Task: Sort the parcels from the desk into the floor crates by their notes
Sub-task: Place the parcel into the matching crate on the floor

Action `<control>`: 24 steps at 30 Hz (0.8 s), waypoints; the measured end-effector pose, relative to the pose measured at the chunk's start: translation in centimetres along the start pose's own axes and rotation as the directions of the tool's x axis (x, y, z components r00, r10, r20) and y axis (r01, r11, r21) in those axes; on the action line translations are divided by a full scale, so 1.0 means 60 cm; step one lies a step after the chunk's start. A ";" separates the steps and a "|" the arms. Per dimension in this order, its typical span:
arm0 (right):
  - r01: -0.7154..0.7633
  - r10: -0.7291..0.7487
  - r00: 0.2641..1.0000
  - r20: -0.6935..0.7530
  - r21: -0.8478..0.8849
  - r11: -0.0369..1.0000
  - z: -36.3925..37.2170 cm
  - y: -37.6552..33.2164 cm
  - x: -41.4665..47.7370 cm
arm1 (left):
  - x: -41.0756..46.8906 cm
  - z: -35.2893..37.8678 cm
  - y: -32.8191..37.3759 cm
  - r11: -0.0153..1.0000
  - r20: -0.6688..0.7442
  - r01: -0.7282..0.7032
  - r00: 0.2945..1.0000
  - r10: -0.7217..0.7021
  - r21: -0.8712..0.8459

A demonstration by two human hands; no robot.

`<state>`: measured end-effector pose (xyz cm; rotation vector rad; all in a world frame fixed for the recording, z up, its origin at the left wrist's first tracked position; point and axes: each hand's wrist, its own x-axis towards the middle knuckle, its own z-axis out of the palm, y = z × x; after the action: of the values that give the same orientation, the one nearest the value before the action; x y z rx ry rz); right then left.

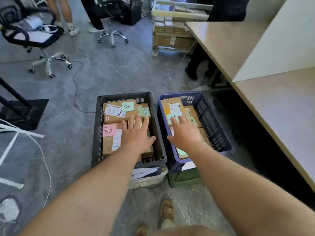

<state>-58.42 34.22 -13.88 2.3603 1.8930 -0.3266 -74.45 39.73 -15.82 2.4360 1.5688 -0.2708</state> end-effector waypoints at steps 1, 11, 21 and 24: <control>-0.023 0.022 1.000 -0.014 -0.014 1.000 -0.006 0.005 -0.017 | -0.007 -0.005 0.009 0.999 -0.017 -0.037 0.999 0.037 0.009; -0.294 0.283 0.949 -0.140 -0.064 0.954 -0.041 0.066 -0.164 | -0.051 -0.040 0.112 0.941 -0.129 -0.331 0.932 0.338 0.075; -0.496 0.481 0.844 -0.238 -0.008 0.868 -0.079 0.184 -0.327 | -0.120 -0.061 0.288 0.831 -0.196 -0.528 0.808 0.555 0.177; -0.554 0.538 0.803 -0.257 0.014 0.832 -0.076 0.237 -0.404 | -0.164 -0.058 0.368 0.780 -0.178 -0.590 0.761 0.623 0.208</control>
<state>-49.10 8.92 -4.73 2.8663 1.1644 0.0901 -58.24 23.34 -7.69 3.0187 0.7429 0.0391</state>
